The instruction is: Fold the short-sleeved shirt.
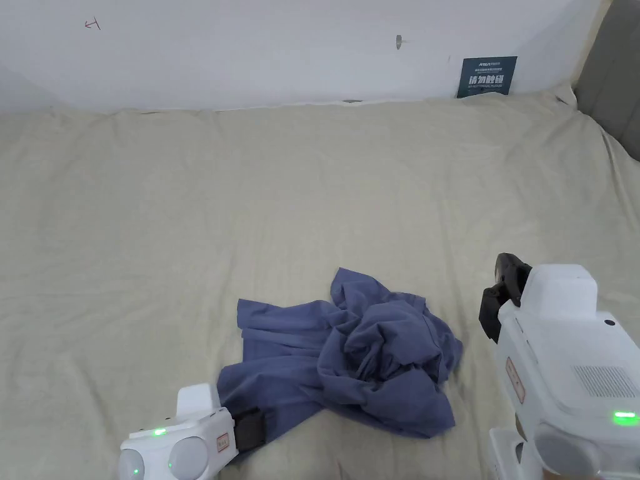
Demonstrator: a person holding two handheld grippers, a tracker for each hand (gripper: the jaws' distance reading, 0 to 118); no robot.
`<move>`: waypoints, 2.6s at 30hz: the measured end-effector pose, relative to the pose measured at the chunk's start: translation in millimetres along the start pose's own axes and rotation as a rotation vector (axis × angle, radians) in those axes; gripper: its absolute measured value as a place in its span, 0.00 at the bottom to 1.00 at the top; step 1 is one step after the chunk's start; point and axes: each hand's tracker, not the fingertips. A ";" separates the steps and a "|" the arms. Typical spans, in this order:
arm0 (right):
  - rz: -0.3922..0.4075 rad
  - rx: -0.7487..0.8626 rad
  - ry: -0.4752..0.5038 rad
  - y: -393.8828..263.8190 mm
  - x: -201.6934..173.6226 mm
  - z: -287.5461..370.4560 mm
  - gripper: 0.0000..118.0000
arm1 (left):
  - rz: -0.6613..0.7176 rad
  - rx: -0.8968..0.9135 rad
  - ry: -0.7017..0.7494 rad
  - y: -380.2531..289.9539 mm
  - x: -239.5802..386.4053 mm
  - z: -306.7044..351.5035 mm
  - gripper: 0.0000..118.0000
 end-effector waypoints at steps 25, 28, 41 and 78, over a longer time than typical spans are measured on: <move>0.000 -0.580 0.066 -74.8 18.7 -173.4 0.77 | -0.042 0.216 -0.191 38.0 0.7 48.5 0.04; -0.080 -0.698 0.068 -99.6 20.1 -206.9 0.87 | -0.038 0.222 -0.216 37.1 -0.2 46.8 0.04; -0.029 -0.730 0.109 -114.8 19.7 -208.4 0.03 | -0.045 0.206 -0.257 29.2 -3.7 42.5 0.04; 0.053 0.042 -0.026 251.0 58.7 -232.7 0.03 | 0.023 0.854 0.139 432.0 -72.0 193.6 0.04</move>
